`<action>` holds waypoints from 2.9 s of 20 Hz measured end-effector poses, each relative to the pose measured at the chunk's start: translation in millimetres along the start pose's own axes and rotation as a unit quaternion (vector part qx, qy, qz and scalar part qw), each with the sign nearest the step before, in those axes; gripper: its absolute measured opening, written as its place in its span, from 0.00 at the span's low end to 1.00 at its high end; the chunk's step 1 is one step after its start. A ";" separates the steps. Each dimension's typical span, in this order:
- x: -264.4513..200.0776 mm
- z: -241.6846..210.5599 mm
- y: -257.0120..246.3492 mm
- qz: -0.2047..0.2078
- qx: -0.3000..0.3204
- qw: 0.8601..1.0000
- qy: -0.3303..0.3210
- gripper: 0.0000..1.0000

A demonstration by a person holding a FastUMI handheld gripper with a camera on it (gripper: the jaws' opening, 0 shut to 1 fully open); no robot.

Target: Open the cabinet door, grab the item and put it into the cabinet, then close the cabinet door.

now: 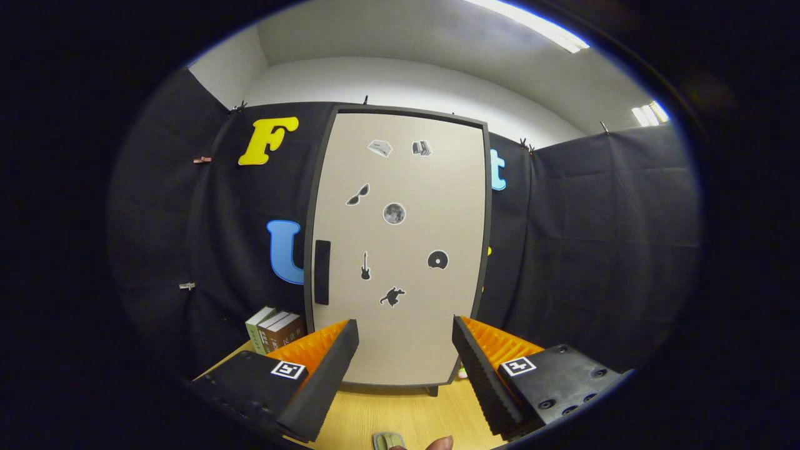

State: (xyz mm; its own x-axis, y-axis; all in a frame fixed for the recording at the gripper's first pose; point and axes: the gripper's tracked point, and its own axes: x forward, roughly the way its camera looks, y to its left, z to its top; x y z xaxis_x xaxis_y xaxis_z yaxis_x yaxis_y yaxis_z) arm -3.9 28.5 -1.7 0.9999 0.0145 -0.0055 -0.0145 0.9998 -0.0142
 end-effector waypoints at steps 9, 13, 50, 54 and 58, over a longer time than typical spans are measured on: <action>20.5 5.1 37.7 0.029 0.010 1.000 -0.006 0.97; 43.2 10.0 69.3 0.042 0.009 0.999 -0.011 0.97; 210.4 -36.8 164.0 0.084 0.043 0.994 0.054 0.19; 186.5 -31.9 159.0 0.105 0.048 0.992 0.054 0.19; 165.6 -29.7 147.1 0.121 0.057 0.990 0.054 0.19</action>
State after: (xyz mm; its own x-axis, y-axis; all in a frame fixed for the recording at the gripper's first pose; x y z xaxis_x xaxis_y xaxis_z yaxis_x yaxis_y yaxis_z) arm 159.3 177.6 -34.4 0.9606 0.2591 -0.1010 -0.2476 0.9622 0.1134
